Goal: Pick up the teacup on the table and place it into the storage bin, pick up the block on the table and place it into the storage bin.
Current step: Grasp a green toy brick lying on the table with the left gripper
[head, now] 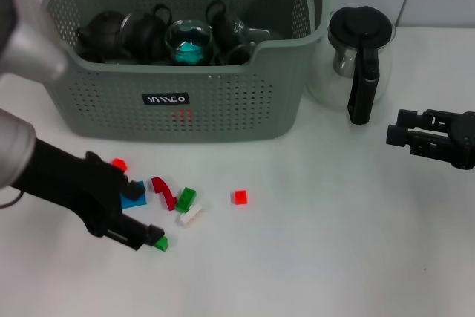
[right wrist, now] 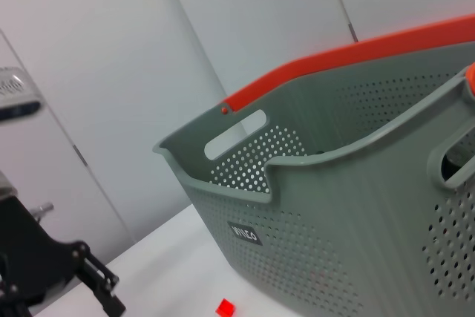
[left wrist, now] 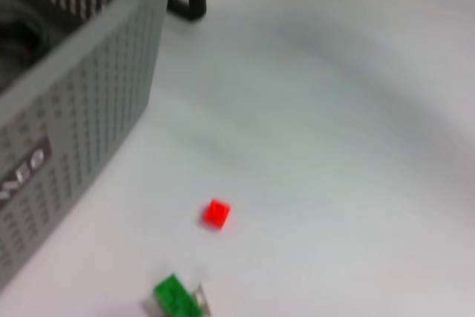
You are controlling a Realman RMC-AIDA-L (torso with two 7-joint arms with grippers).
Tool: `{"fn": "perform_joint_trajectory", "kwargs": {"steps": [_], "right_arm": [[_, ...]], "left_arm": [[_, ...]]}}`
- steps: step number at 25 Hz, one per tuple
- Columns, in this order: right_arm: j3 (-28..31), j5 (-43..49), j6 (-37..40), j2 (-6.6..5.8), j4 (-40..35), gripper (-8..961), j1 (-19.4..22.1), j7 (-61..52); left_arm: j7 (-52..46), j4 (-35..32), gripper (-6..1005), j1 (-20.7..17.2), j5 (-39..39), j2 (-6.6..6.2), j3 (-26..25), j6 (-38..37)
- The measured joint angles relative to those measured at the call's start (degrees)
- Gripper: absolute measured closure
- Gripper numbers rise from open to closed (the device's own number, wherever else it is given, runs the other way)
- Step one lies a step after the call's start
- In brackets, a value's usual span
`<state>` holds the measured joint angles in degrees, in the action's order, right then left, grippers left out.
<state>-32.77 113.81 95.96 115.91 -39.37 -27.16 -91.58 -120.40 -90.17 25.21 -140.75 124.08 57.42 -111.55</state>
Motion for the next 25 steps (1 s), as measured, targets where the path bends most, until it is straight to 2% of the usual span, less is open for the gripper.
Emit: {"fn": "perform_joint_trajectory", "kwargs": {"steps": [8,13,25], "right_arm": [[-0.18,0.00,0.00,0.11,0.00,347,0.02,0.00],[-0.24,0.00,-0.05,0.15,0.00,347,0.03,0.00],[-0.01,0.00,-0.08,0.29,0.00,346,0.47,0.03]], "left_arm": [[-2.02,2.84,206,0.15,-5.62,0.28,11.07,6.78],[-4.78,3.69,205,0.14,-10.93,0.28,19.72,11.00],[-11.68,3.78,205,0.02,-20.34,0.45,33.76,19.63]]}}
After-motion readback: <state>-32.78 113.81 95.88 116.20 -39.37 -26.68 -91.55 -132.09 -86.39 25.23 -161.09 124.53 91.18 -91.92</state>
